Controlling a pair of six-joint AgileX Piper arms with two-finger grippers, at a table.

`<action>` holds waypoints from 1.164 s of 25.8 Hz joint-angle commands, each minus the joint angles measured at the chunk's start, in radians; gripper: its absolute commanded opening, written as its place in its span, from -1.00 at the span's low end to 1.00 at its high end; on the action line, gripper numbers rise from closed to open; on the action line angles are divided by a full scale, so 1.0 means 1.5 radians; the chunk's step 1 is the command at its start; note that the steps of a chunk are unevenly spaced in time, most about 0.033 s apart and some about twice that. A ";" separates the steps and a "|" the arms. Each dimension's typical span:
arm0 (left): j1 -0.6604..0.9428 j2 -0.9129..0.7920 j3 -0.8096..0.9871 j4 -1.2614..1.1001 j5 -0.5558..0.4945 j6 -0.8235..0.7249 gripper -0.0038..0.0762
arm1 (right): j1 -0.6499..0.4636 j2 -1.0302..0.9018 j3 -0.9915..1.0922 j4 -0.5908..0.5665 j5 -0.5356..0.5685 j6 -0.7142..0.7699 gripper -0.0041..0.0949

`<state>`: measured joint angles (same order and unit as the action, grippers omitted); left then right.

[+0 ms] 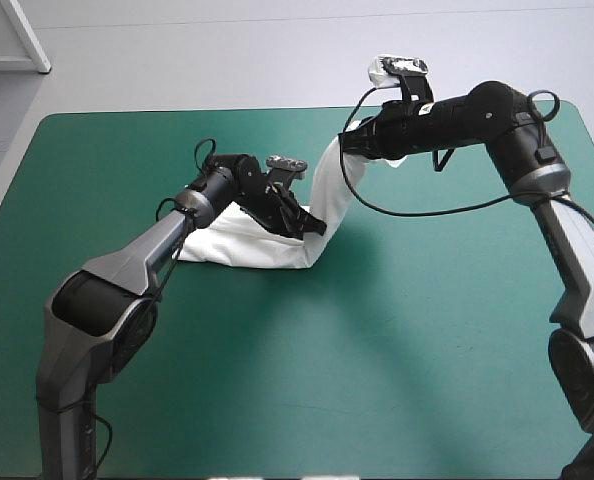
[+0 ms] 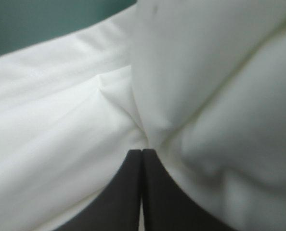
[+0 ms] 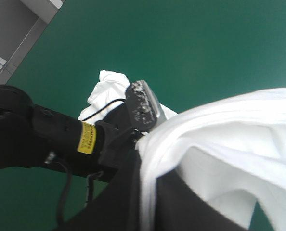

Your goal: Fold the cloth

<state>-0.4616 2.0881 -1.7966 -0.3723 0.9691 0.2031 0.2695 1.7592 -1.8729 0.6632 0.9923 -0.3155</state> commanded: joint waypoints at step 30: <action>0.233 -0.492 0.233 0.281 0.213 -0.034 -0.93 | 0.253 0.419 -0.480 0.150 -0.048 -0.030 -0.80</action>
<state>-0.1215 1.4041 -1.4301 0.0466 1.2474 0.1653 0.6486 2.4454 -2.5327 0.8062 0.9415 -0.3572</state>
